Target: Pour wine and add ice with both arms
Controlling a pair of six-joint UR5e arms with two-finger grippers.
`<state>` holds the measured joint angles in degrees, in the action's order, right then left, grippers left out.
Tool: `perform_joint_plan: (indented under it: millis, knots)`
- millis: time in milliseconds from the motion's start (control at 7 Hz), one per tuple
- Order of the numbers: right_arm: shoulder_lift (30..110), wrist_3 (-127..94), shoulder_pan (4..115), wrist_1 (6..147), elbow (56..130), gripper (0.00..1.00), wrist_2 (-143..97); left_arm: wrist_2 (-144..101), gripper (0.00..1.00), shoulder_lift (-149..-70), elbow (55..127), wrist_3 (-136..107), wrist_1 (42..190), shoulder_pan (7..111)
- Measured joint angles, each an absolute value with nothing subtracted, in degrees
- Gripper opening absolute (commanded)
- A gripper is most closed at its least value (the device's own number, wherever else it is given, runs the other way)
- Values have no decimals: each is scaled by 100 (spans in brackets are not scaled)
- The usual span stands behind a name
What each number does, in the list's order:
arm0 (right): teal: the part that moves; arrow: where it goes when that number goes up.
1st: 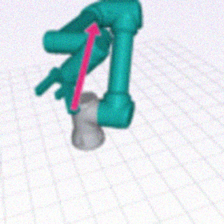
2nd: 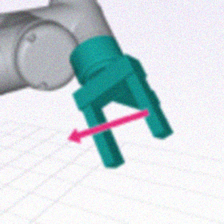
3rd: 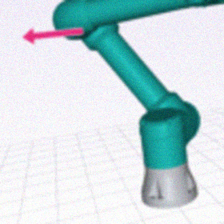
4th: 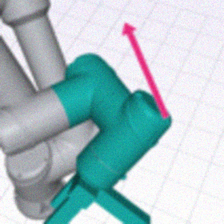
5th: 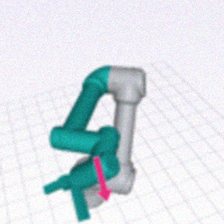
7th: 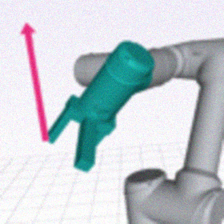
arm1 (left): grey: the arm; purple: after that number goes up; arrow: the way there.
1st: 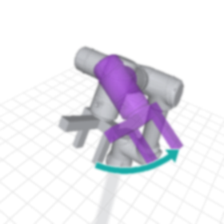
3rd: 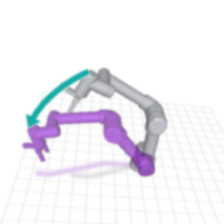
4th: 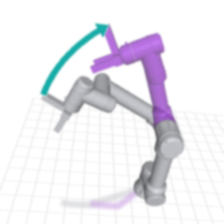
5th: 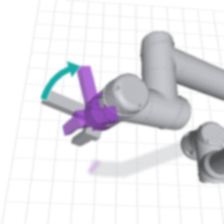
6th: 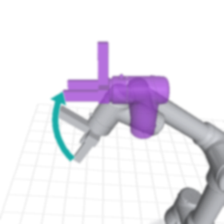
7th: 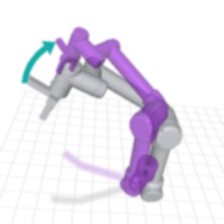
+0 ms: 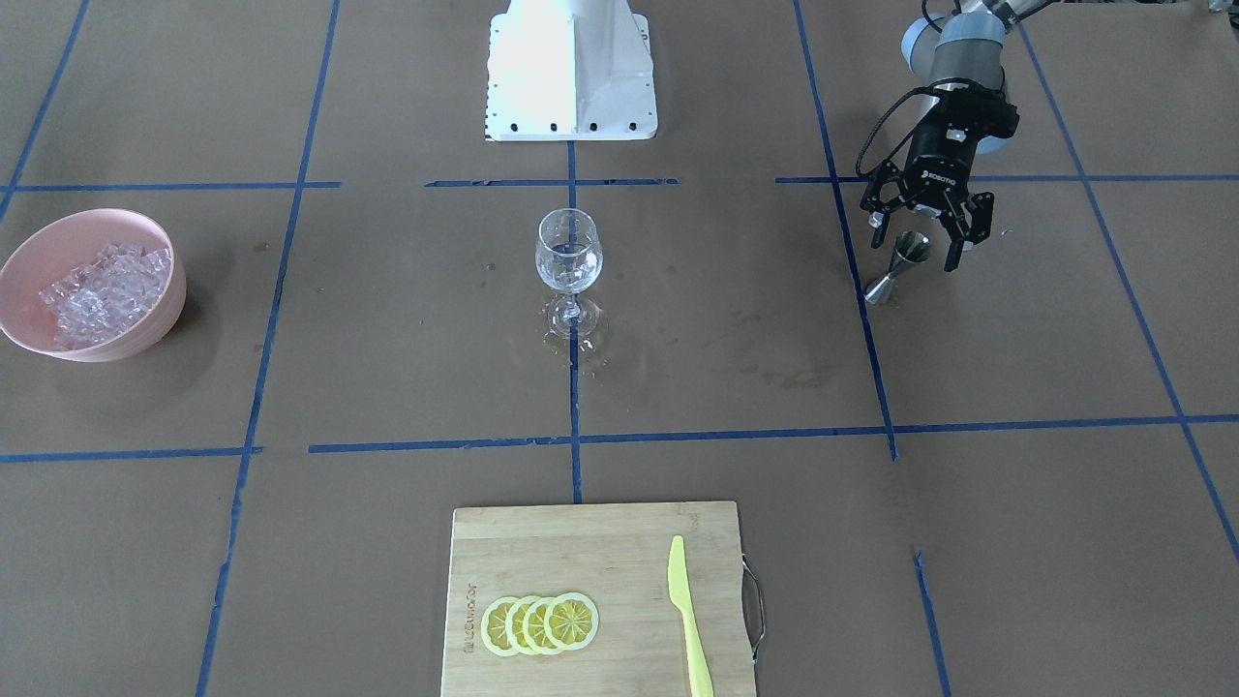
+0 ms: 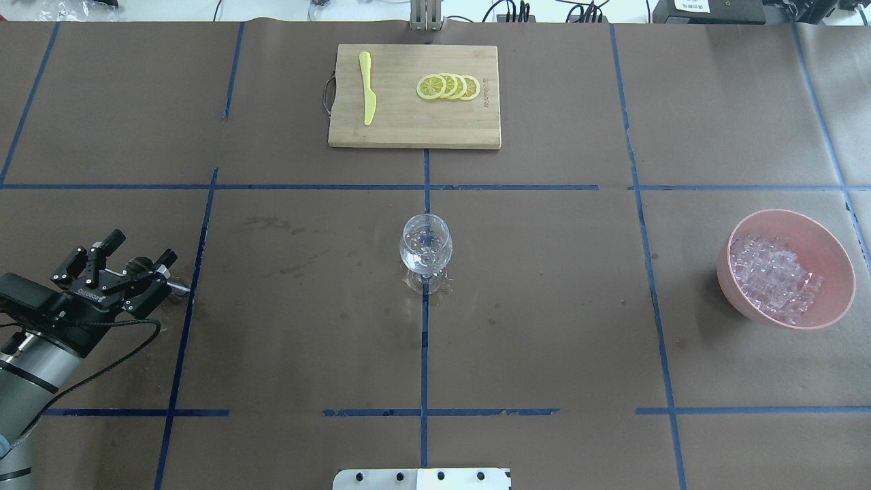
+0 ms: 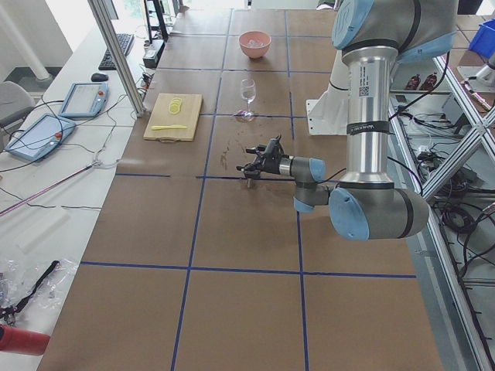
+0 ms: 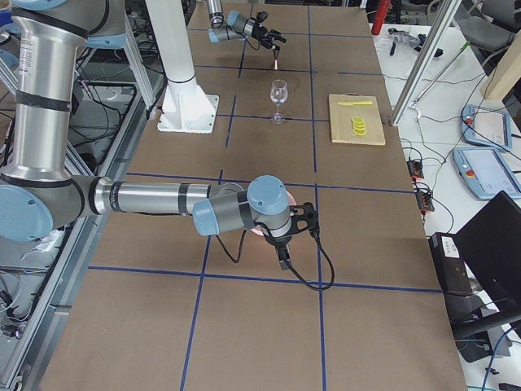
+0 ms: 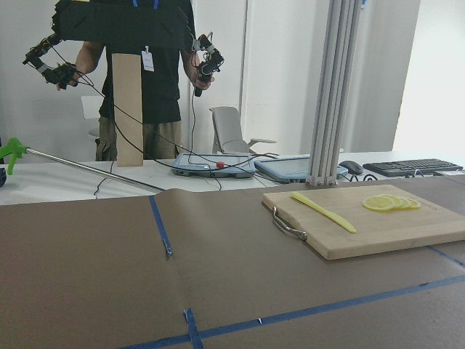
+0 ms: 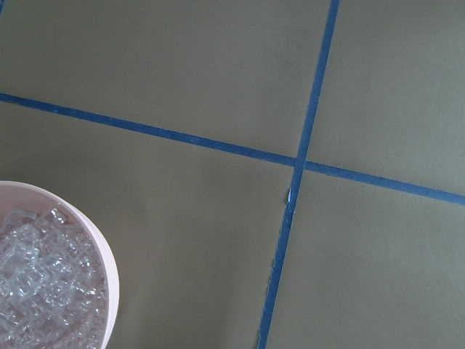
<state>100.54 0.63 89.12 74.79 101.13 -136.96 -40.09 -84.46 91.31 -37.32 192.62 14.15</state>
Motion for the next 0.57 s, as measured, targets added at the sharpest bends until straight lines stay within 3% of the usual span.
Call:
perform_joint_plan:
  millis: [571]
  knots:
    - [10022,62,8912,7480,10105,100,-13693,-7676,99,-8501,9199,-3219,18421,3714]
